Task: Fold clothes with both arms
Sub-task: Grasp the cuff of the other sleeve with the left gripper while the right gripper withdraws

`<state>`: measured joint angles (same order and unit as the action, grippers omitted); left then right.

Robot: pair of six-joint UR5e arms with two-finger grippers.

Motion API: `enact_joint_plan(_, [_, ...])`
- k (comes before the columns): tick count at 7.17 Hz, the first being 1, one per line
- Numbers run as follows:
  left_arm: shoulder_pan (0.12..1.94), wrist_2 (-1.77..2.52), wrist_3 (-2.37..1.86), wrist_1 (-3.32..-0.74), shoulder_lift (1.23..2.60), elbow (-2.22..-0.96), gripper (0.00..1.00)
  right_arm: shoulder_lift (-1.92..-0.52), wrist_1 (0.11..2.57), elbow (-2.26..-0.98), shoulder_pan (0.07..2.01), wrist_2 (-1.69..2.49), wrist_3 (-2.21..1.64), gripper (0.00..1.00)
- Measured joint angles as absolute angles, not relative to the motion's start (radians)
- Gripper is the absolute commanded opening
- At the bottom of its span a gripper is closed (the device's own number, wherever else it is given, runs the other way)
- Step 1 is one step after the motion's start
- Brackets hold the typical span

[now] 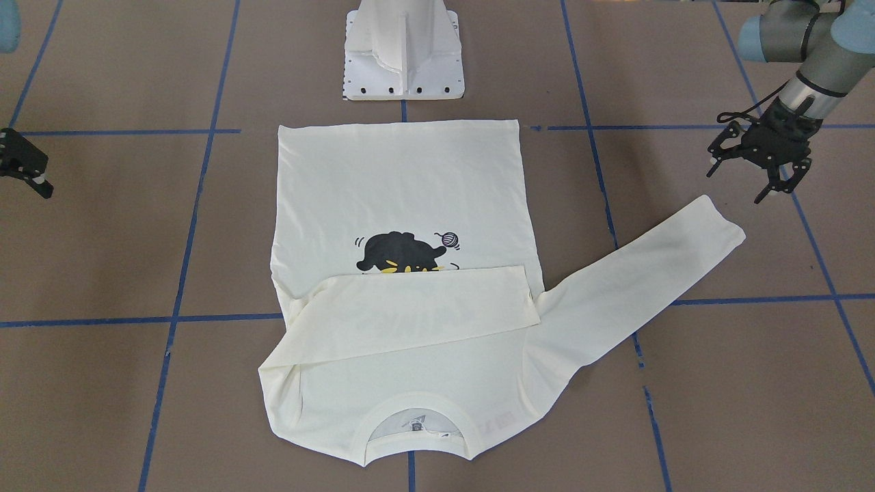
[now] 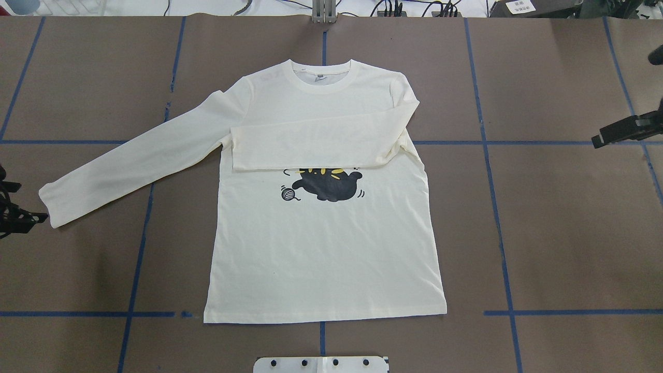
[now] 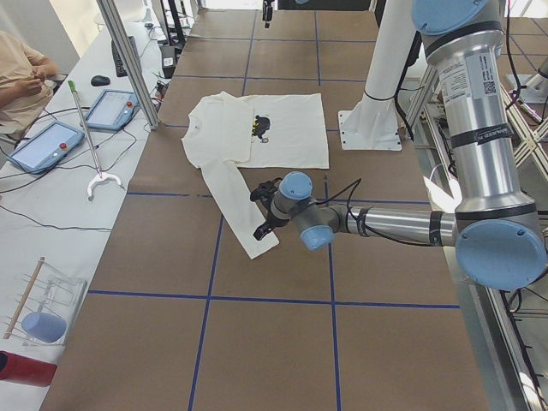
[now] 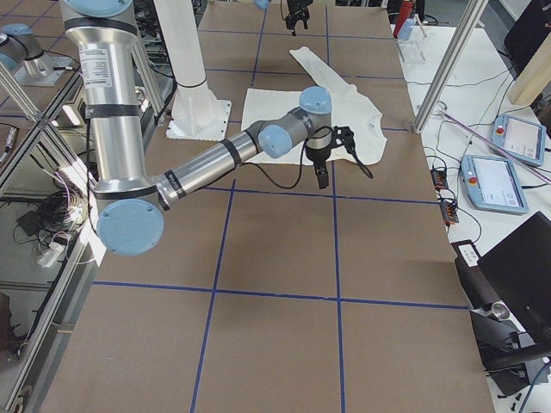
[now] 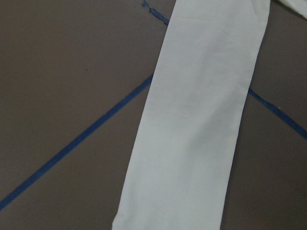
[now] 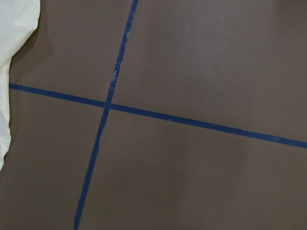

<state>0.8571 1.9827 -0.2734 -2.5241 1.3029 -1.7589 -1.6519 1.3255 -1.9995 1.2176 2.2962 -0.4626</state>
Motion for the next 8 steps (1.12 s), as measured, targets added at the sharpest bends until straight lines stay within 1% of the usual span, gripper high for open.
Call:
enact_joint_plan(1, [0.8, 1.941, -0.311, -2.532, 1.298, -1.744, 0.87, -1.692, 1.294, -2.003, 1.253, 2.33, -0.45, 1.0])
enact_joint_plan(3, [0.747, 1.909, -0.331, -2.536, 1.297, -1.725, 0.64, -1.71, 1.279, -2.002, 1.273, 2.348, -0.444, 1.0])
enact_joint_plan(8, [0.738, 1.879, -0.332, -2.534, 1.305, -1.71, 0.63, -1.712, 1.276, -2.007, 1.275, 2.34, -0.443, 1.0])
